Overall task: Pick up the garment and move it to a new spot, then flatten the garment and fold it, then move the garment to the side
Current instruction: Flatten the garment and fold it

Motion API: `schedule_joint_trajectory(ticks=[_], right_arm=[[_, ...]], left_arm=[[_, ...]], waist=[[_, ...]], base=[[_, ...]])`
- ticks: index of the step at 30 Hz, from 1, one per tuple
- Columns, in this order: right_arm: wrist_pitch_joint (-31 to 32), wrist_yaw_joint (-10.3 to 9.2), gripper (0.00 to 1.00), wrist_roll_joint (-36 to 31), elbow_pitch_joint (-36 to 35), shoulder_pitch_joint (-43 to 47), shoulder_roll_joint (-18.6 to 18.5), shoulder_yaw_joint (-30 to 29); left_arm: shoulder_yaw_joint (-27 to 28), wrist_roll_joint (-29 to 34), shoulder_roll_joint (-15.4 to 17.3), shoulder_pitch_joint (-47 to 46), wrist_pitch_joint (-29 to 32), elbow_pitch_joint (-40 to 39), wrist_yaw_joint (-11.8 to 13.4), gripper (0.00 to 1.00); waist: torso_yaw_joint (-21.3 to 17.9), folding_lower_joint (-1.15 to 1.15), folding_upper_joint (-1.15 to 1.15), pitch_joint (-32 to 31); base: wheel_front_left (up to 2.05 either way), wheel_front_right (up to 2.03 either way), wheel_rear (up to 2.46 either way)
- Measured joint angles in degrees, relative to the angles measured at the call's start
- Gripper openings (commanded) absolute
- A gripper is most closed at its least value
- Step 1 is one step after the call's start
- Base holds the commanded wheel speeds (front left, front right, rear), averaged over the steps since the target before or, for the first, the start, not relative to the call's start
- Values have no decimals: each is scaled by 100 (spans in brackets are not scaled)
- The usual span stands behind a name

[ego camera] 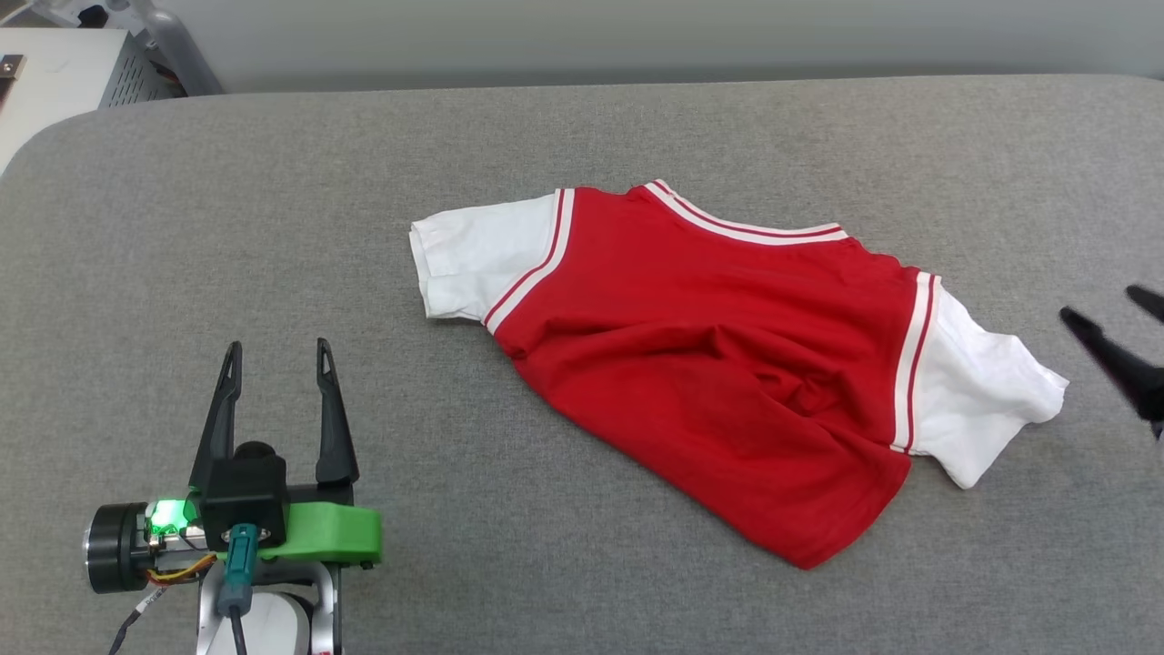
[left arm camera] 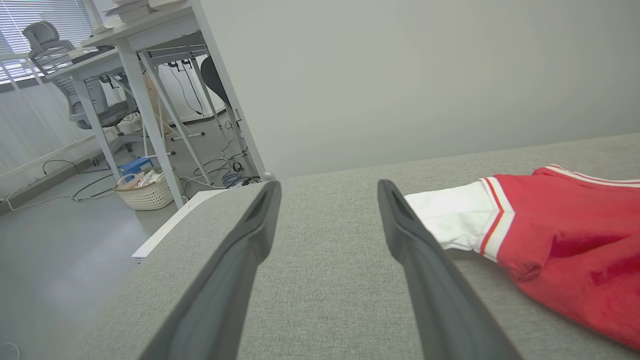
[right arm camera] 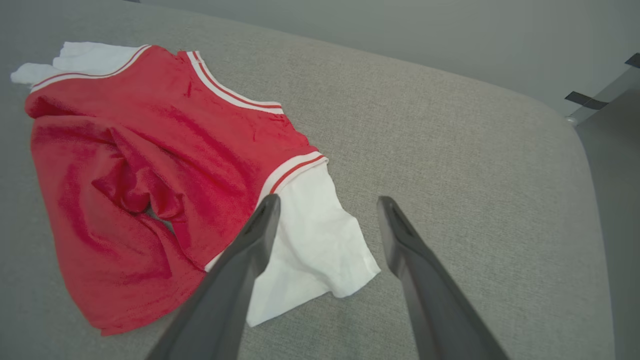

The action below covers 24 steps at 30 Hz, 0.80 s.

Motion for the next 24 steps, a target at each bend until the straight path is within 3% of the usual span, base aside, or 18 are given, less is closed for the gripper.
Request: schedule_joint_trajectory(ticks=[5,9,15,24], right_arm=[[435,0,100,-264,-368,1,-7,-799],[1027,0,100,-283,-250,-2,-42,-1072],[2048,0,100,-282,145,-9,-47,-1066],[2317,0,100,-517,768,-344,331,-693]], left_arm=[[-22,2,2,-1,0,-47,-1,100],[-48,2,2,-4,0,-85,-3,100],[-81,2,2,-23,0,-111,-5,100],[-162,5,-22,-277,0,-127,-5,100]], waist=[[11,0,0,33],[56,0,0,120],[142,0,0,316],[294,0,0,722]], base=[[0,0,0],[0,0,0],[0,0,0],[0,0,0]])
